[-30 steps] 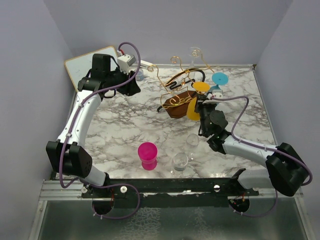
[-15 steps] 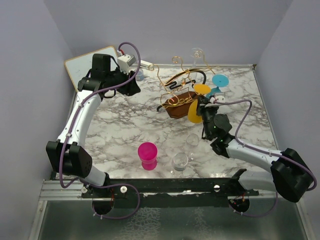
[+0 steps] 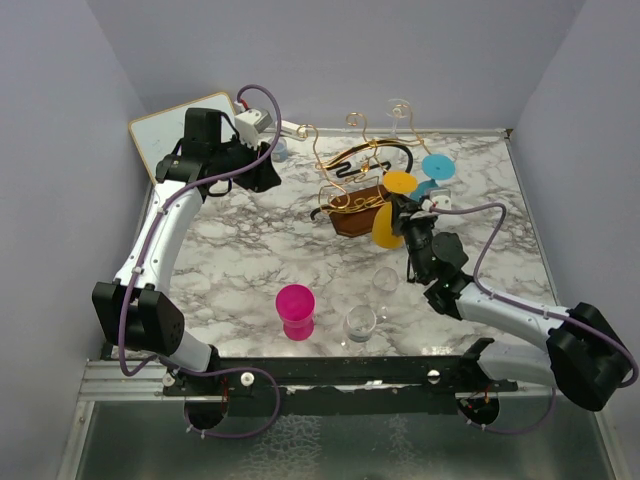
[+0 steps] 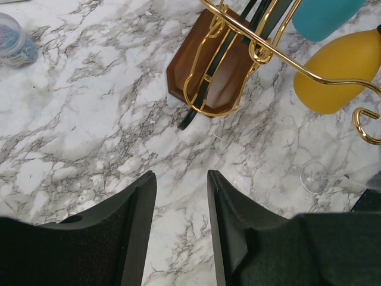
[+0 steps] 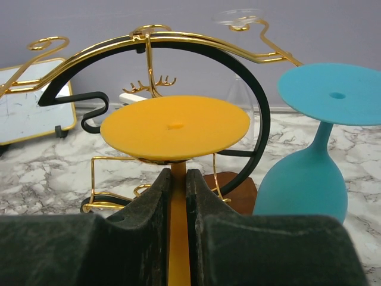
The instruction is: Place the wine glass upside down on the wine glass rack
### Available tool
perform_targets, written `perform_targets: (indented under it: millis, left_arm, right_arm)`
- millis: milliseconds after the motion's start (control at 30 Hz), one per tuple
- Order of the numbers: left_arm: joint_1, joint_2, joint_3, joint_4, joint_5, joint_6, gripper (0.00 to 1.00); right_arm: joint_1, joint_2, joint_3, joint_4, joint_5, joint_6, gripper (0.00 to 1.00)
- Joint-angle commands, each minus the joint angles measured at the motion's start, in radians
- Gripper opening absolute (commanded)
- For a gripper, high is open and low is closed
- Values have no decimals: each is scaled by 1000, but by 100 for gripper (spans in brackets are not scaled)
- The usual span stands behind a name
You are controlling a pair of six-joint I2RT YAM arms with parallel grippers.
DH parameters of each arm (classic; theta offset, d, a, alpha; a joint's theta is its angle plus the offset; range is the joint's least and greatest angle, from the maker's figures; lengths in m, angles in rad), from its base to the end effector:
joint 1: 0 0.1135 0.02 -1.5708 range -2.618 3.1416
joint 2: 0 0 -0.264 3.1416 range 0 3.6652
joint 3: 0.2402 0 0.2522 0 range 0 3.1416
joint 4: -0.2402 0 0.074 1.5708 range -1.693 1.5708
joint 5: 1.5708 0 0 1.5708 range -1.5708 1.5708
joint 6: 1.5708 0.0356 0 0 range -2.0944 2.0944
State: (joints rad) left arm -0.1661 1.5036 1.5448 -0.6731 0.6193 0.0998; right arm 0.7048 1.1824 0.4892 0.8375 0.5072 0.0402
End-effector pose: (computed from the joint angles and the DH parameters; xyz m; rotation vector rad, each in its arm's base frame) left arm 0.3197 -0.0746 0.3861 0.6243 2.0629 -0.7161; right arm 0.2023 0.1493 0.2626 -0.0598 1.4483 0.2489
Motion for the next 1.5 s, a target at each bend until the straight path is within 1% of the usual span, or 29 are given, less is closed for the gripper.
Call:
perform_targets:
  millis: [0, 333, 467, 633, 700, 767, 833, 1000, 1100, 1233, 1333, 1433, 1467]
  left_arm:
    - [-4, -31, -12, 16, -4, 4, 42]
    - [-4, -32, -20, 21, -7, 5, 42]
    - [-4, -34, -24, 24, -7, 5, 42]
    - [-4, -40, -33, 24, -9, 7, 42]
    - [-3, -43, -34, 25, -12, 7, 42]
    - [-4, -44, -34, 24, -12, 9, 42]
    - [-4, -45, -34, 24, -12, 9, 42]
    - [-4, -45, -34, 19, -11, 11, 42]
    - [-3, -38, -25, -6, -17, 22, 42]
    - [-3, -32, -5, -57, -17, 35, 42]
    - [-4, -38, 4, -93, -13, 36, 43]
    - [-4, -55, 2, -110, -29, 37, 43]
    - [-4, -63, 3, -117, -38, 41, 43]
  right_arm:
    - [5, -45, -21, 6, -19, 9, 1]
    - [5, -81, -54, 2, -136, 3, 1]
    - [5, -65, -47, -1, -188, 2, 1]
    - [4, -15, -18, 17, -195, -4, 2]
    - [5, 9, 0, 17, -195, -3, 11]
    - [5, 22, 10, 17, -204, -3, 17]
    - [5, 25, 10, 25, -209, -5, 24]
    - [5, 2, 0, 21, -214, -7, 28]
    - [5, -31, -10, 1, -216, -8, 35]
    - [5, -90, -25, -40, -205, -10, 49]
    - [5, -141, -32, -93, -210, 5, 52]
    - [5, -192, -41, -159, -243, 27, 58]
    - [5, -208, -47, -177, -253, 35, 65]
